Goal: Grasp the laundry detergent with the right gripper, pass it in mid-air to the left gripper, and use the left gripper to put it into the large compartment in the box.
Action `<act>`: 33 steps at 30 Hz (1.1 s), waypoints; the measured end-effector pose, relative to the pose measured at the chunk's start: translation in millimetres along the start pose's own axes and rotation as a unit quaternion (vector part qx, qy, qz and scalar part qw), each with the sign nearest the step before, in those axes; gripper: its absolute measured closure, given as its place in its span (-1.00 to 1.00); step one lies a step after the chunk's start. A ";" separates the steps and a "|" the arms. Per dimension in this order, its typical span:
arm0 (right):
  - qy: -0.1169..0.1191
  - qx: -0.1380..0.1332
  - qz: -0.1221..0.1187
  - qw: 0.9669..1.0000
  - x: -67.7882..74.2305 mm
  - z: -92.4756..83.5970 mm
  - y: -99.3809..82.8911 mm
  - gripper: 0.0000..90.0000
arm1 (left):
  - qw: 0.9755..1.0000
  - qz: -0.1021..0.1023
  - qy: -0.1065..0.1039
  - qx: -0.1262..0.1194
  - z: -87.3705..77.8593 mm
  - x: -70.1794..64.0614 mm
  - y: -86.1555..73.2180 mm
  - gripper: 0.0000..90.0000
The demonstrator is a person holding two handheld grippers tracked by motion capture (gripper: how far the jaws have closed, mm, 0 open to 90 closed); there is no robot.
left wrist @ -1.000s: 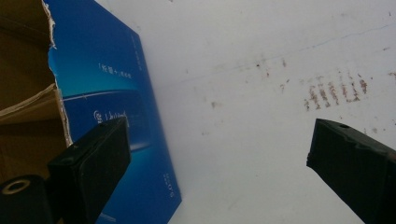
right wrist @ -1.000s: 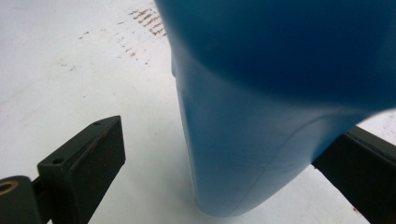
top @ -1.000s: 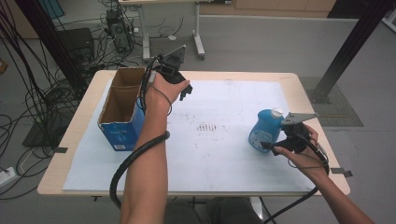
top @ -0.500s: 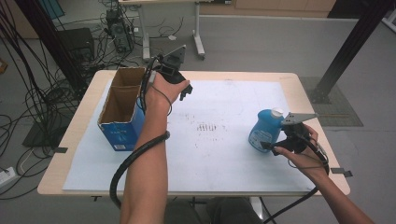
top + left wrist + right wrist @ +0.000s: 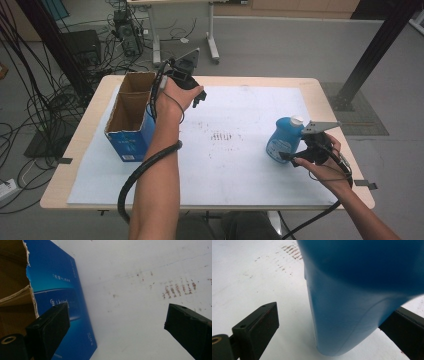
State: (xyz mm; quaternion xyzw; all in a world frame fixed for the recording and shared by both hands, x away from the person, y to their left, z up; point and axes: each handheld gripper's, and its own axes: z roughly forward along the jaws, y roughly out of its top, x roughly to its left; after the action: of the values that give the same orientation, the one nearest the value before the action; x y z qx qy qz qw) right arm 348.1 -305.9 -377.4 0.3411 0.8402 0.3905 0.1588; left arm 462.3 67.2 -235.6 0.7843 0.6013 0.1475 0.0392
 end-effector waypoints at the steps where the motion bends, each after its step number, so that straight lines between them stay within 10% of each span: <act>1: 0.000 -0.001 0.000 1.000 0.0 -0.1 0.1 -0.93 | 1.000 0.000 0.000 0.000 -0.2 0.1 0.1 -0.86; 33: -0.002 -0.005 0.007 1.000 0.3 1.4 -0.1 -0.93 | 1.000 0.003 0.001 -0.003 -2.1 -2.1 1.3 -0.86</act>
State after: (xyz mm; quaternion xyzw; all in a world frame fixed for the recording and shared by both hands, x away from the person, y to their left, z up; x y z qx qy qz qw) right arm 348.6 -305.0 -378.3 0.3467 0.8355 0.3954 0.1592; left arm 462.4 64.6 -233.6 0.7857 0.5988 0.1498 0.0405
